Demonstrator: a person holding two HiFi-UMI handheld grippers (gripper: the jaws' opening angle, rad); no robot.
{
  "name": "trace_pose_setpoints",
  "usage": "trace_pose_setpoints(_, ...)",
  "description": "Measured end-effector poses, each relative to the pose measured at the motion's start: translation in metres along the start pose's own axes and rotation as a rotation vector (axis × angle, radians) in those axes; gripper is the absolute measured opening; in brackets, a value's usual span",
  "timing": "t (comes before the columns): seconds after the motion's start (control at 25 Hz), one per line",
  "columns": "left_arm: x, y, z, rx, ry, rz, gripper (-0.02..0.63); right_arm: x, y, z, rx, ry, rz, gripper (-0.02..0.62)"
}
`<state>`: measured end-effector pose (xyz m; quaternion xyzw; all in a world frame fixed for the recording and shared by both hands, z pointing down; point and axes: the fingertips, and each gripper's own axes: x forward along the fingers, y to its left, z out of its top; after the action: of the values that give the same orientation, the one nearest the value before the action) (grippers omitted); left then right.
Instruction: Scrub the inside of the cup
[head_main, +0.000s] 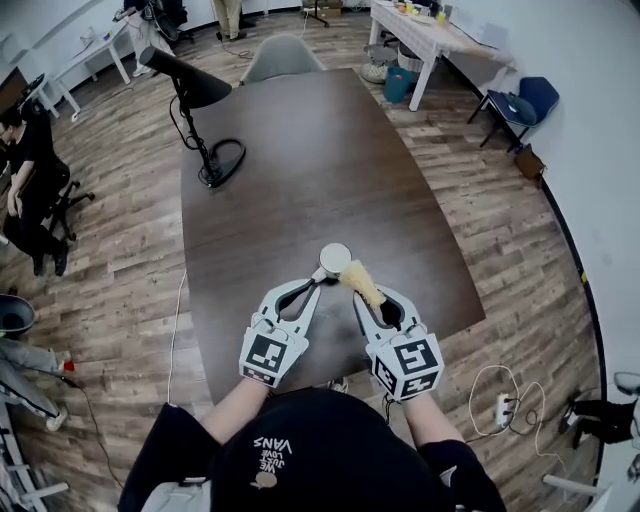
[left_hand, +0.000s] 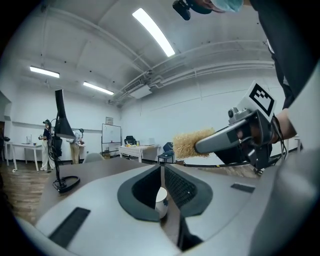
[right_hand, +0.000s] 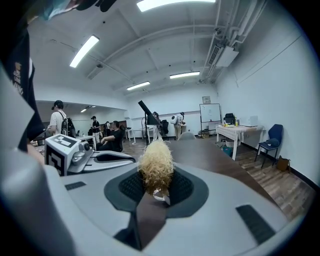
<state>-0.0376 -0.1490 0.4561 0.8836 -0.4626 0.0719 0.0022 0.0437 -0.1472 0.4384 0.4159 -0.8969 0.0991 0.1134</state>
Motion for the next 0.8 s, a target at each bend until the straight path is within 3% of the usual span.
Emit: trace_pose_setpoints(0.8,-0.025,-0.007,0.017,-0.025,0.029,-0.013,0.011,-0.007,0.001,-0.017,0.031,0.013,-0.016,0.1)
